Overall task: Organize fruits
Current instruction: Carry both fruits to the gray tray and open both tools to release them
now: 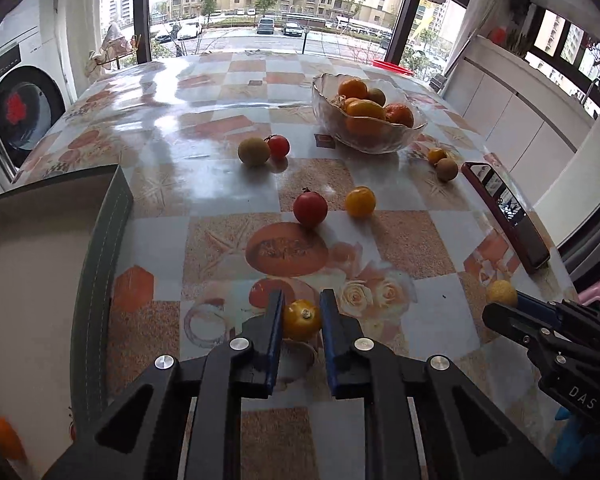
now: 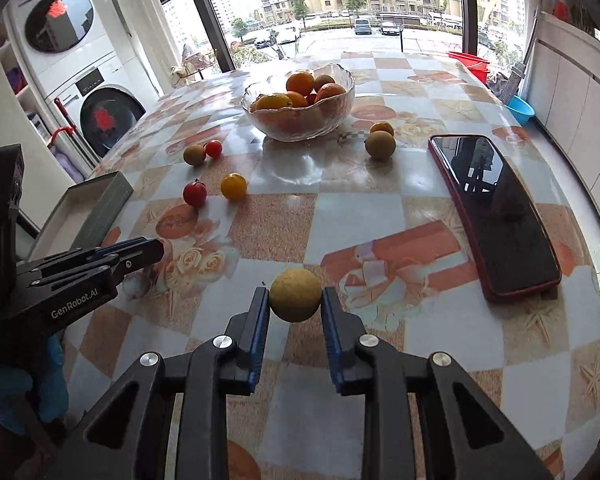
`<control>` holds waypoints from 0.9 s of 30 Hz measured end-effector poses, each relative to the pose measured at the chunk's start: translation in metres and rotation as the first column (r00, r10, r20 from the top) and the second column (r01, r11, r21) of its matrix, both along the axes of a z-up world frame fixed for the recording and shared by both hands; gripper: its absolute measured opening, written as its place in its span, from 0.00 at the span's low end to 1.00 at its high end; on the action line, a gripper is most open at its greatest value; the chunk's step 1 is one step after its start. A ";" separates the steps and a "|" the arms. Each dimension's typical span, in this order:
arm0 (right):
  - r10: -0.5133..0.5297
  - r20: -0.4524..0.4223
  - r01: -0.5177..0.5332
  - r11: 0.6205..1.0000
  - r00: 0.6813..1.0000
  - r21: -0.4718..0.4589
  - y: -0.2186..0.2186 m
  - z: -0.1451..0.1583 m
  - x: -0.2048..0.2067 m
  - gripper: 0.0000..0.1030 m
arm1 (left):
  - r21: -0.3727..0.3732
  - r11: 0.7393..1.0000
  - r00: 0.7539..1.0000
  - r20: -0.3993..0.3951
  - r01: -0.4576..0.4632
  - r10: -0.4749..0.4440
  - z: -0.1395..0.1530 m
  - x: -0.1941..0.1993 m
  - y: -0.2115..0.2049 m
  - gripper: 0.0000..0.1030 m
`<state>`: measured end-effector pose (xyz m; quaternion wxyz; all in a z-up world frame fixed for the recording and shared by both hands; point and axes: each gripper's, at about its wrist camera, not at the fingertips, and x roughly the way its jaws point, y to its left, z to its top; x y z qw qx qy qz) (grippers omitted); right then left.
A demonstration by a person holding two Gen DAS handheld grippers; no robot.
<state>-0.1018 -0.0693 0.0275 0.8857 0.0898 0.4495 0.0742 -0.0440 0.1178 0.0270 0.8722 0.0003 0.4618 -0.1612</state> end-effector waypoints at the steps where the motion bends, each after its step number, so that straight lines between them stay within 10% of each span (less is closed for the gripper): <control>1: 0.002 0.001 -0.002 1.000 1.000 0.005 0.001 0.001 -0.007 0.28 | -0.008 1.000 1.000 0.009 0.008 -0.008 0.004 -0.007 0.002 0.19; 14: 0.105 0.014 -0.105 0.994 0.994 0.029 0.062 0.020 -0.035 0.28 | -0.027 0.998 0.987 0.147 -0.055 0.058 0.055 -0.067 0.071 0.19; 27: 0.357 0.027 -0.358 0.933 0.934 0.044 0.201 0.035 -0.019 0.28 | 0.069 0.975 0.971 0.131 -0.210 0.200 0.024 -0.083 0.162 0.19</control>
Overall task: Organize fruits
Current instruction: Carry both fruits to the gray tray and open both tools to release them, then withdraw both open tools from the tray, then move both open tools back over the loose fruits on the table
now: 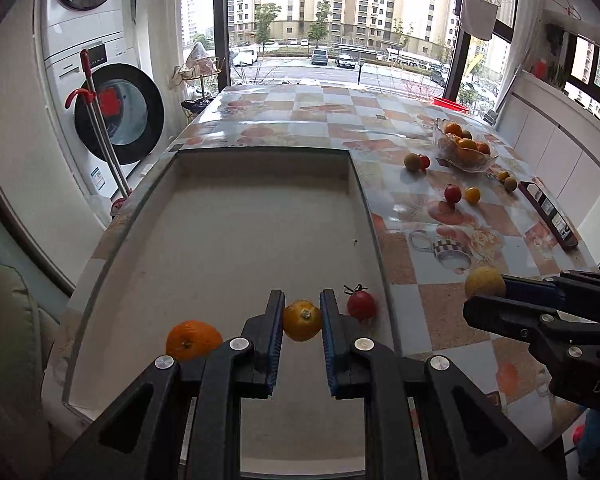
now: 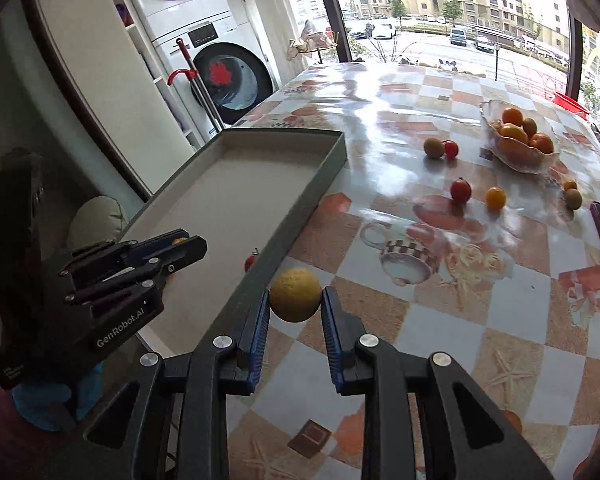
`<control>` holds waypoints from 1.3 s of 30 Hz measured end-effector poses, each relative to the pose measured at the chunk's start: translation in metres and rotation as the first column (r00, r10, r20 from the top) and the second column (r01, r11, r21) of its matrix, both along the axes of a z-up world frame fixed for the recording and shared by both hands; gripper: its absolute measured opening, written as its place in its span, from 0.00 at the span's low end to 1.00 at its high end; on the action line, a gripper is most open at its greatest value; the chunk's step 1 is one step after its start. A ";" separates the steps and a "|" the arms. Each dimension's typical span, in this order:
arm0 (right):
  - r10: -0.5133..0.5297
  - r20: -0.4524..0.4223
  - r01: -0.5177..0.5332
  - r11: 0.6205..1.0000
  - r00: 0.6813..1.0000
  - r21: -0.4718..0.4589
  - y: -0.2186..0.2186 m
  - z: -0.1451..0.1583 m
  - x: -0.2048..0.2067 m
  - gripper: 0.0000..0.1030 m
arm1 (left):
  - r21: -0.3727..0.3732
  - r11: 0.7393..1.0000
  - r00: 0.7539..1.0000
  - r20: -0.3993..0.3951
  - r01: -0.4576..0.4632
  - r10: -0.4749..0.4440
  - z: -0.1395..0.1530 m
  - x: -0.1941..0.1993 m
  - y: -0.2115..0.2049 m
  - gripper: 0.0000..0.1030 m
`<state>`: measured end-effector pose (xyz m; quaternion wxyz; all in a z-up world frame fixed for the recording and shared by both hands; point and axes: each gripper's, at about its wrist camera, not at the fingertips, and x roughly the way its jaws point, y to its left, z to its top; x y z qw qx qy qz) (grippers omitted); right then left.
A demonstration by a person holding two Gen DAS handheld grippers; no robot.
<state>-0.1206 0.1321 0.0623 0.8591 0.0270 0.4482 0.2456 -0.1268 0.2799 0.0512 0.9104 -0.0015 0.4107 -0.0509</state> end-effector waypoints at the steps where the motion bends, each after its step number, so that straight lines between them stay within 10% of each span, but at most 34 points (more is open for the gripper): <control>1: 0.013 -0.002 -0.013 1.000 1.000 -0.002 0.008 0.000 0.002 0.28 | -0.006 1.000 1.000 0.000 -0.014 0.014 -0.001 0.000 0.006 0.19; 20: 0.051 -0.075 -0.058 0.994 0.996 -0.096 0.092 -0.017 0.051 0.39 | 0.078 0.997 0.998 -0.058 0.007 -0.002 -0.005 0.034 0.071 0.21; 21: 0.048 -0.064 -0.054 0.994 0.997 -0.092 0.091 -0.014 0.050 0.62 | 0.085 0.996 0.998 -0.058 0.004 0.001 -0.007 0.034 0.070 0.36; 24: 0.008 -0.011 -0.009 0.997 1.000 -0.081 0.076 -0.002 0.047 0.81 | 0.114 0.991 0.997 -0.019 -0.070 0.072 -0.007 0.029 0.076 0.93; 32: -0.225 0.044 0.228 0.972 0.973 -0.062 -0.020 0.014 0.034 0.89 | 0.043 0.999 1.000 0.019 -0.005 0.004 0.020 0.001 0.035 0.94; 39: -0.505 -0.023 0.483 0.837 0.863 -0.255 -0.143 -0.032 0.020 0.90 | -0.028 0.976 0.977 -0.011 0.214 -0.214 0.016 -0.010 -0.091 0.99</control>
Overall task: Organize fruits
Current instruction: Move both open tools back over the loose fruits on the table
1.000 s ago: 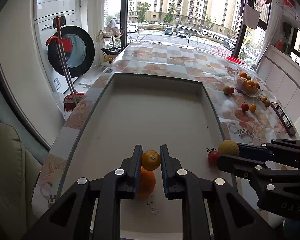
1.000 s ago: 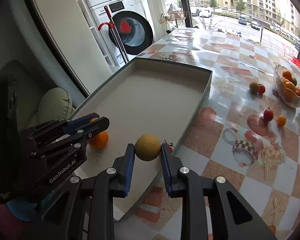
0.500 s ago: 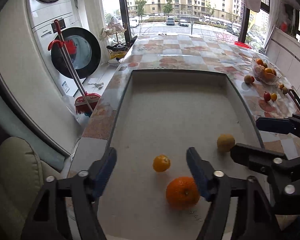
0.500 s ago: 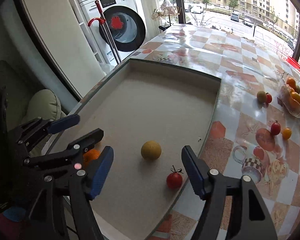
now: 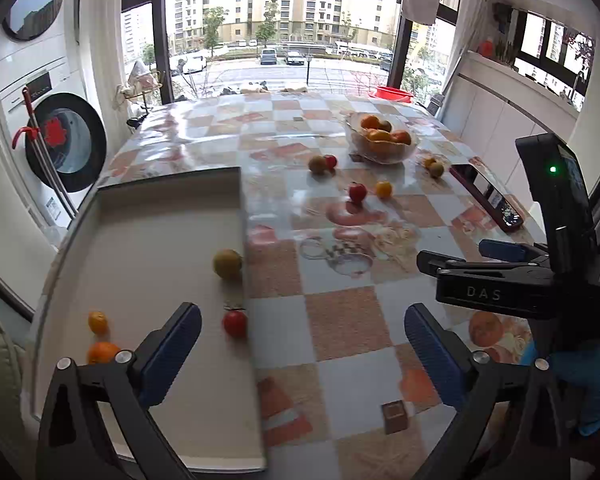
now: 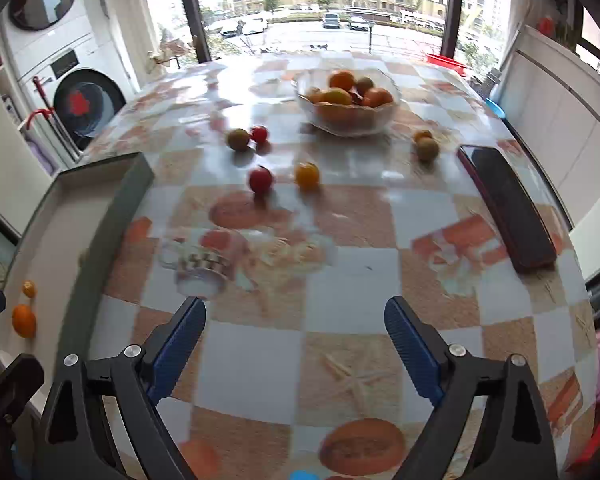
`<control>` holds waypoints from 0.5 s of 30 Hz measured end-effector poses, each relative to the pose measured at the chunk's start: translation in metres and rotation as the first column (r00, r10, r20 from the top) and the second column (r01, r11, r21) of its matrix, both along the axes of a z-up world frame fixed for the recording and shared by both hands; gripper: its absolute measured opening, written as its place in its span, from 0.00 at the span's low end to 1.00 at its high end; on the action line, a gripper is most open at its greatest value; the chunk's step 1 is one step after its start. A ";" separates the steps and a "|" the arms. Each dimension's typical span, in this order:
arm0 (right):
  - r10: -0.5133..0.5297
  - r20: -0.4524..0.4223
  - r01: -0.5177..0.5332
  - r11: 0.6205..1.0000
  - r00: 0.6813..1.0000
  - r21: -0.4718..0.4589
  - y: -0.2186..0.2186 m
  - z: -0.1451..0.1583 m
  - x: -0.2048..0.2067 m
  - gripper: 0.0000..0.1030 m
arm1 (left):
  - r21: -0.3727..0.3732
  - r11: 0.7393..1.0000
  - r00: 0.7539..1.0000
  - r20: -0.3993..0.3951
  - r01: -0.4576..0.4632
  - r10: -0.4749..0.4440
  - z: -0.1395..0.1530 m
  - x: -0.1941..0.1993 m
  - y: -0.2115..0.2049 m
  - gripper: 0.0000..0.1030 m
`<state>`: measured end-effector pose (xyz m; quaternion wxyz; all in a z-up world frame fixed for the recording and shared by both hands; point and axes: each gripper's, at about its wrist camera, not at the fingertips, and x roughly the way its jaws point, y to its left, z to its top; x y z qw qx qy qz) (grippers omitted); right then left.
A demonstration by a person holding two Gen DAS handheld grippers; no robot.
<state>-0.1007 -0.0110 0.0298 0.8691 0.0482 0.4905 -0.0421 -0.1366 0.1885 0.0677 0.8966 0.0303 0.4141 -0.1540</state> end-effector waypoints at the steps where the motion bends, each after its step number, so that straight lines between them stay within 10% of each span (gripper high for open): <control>1: -0.029 -0.013 0.029 0.999 0.999 -0.019 -0.016 -0.007 -0.002 0.90 | 0.018 1.000 1.000 -0.005 0.015 -0.015 -0.007 0.000 -0.020 0.99; 9: -0.117 0.079 0.119 0.992 0.990 -0.030 -0.081 -0.024 -0.030 1.00 | 0.242 0.970 0.998 0.045 0.028 -0.040 -0.055 0.024 -0.103 0.99; 15: -0.120 0.077 0.124 0.991 0.990 -0.056 -0.071 -0.026 -0.030 1.00 | 0.073 0.997 0.998 -0.066 0.027 -0.022 -0.064 0.037 -0.079 1.00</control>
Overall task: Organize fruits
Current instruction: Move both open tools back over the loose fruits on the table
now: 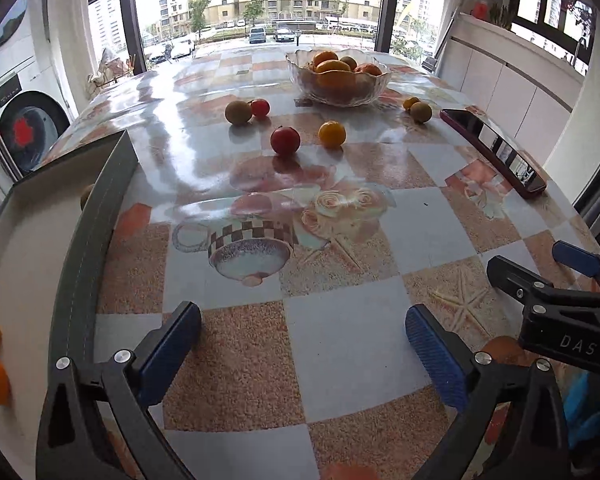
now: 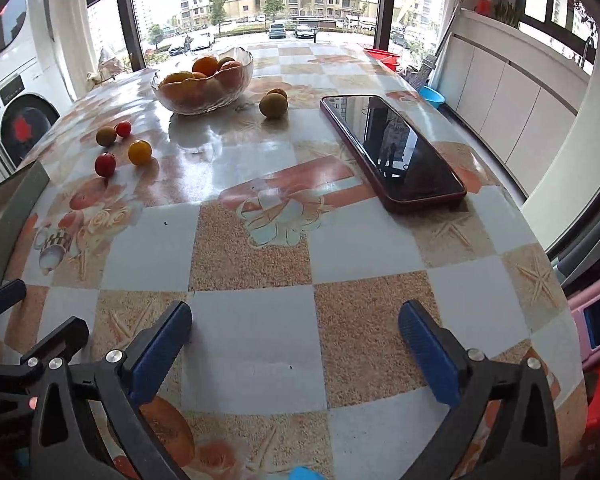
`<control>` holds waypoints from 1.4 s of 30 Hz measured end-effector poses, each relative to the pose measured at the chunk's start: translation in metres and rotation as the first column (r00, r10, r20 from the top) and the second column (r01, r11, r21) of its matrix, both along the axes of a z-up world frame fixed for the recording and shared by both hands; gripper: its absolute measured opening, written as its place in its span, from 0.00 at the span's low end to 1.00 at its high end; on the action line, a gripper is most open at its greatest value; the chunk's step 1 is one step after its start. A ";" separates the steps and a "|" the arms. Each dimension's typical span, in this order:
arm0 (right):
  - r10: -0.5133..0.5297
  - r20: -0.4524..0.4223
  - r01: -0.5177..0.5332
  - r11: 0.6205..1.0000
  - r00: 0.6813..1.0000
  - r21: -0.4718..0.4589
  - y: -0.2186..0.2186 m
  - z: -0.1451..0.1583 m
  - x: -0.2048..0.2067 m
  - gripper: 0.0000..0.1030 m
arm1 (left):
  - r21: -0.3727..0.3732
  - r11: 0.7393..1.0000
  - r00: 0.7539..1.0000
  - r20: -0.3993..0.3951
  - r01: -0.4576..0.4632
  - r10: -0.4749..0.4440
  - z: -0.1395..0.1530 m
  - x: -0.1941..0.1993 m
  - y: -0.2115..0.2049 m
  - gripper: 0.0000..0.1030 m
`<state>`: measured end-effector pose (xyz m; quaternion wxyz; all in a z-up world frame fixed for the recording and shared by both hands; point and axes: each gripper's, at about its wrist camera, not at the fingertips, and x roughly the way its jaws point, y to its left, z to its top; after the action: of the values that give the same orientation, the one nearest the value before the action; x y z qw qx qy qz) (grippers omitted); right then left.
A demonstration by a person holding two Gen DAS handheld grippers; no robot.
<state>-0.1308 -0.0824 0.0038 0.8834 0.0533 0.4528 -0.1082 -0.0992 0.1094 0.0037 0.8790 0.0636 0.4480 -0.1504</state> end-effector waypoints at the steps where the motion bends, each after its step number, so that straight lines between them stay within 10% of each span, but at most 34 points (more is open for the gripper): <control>1: 0.000 0.000 0.000 1.000 1.000 0.000 0.000 0.000 -0.001 1.00 | 0.016 1.000 1.000 0.006 0.000 0.000 0.000 -0.002 -0.003 1.00; 42: 0.000 0.004 0.000 1.000 1.000 0.001 -0.001 -0.002 -0.002 1.00 | 0.014 1.000 1.000 0.006 -0.008 0.008 -0.002 -0.004 -0.006 1.00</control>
<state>-0.1324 -0.0832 0.0023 0.8843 0.0541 0.4511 -0.1078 -0.1029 0.1032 0.0020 0.8805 0.0683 0.4467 -0.1435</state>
